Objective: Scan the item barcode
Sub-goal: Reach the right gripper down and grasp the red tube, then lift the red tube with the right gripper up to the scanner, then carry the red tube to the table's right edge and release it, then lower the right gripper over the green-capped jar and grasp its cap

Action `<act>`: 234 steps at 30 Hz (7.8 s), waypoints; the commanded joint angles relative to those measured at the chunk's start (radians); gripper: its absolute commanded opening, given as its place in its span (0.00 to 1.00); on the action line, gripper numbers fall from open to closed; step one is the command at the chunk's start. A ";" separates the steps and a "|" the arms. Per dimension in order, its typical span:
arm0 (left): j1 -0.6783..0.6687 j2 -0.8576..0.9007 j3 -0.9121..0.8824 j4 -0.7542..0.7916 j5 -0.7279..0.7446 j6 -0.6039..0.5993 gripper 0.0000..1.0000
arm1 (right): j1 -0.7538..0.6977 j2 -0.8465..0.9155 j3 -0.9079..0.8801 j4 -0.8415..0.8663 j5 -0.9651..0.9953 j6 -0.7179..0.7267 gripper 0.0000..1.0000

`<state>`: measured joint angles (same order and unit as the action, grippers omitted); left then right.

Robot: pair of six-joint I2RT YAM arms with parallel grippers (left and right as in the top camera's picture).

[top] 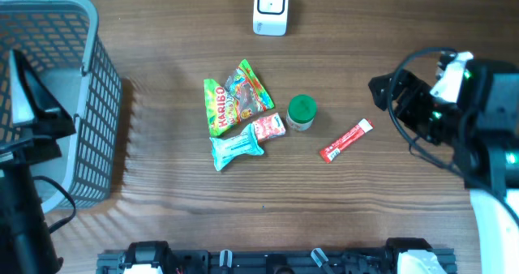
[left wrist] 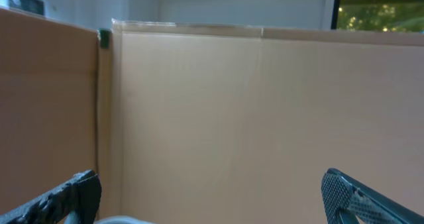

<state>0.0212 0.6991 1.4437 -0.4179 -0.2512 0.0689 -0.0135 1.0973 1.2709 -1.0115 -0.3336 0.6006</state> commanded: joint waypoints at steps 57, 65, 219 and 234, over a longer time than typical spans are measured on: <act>0.008 -0.184 -0.051 0.000 0.034 -0.163 1.00 | 0.107 1.004 -0.232 0.116 0.323 0.570 0.04; 0.008 -0.184 -0.051 0.027 0.035 -0.164 1.00 | 0.098 0.799 -0.071 -0.103 0.249 0.555 0.04; 0.007 -0.694 -1.028 0.107 0.165 -0.248 1.00 | -0.373 0.561 0.404 0.292 -0.247 -0.064 1.00; 0.007 -0.694 -1.282 0.236 0.165 -0.295 1.00 | 0.222 0.605 0.377 -0.220 0.131 0.297 0.94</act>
<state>0.0219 0.0120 0.1955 -0.1936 -0.1024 -0.2108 0.1696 1.6917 1.6527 -1.1900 -0.3302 0.6949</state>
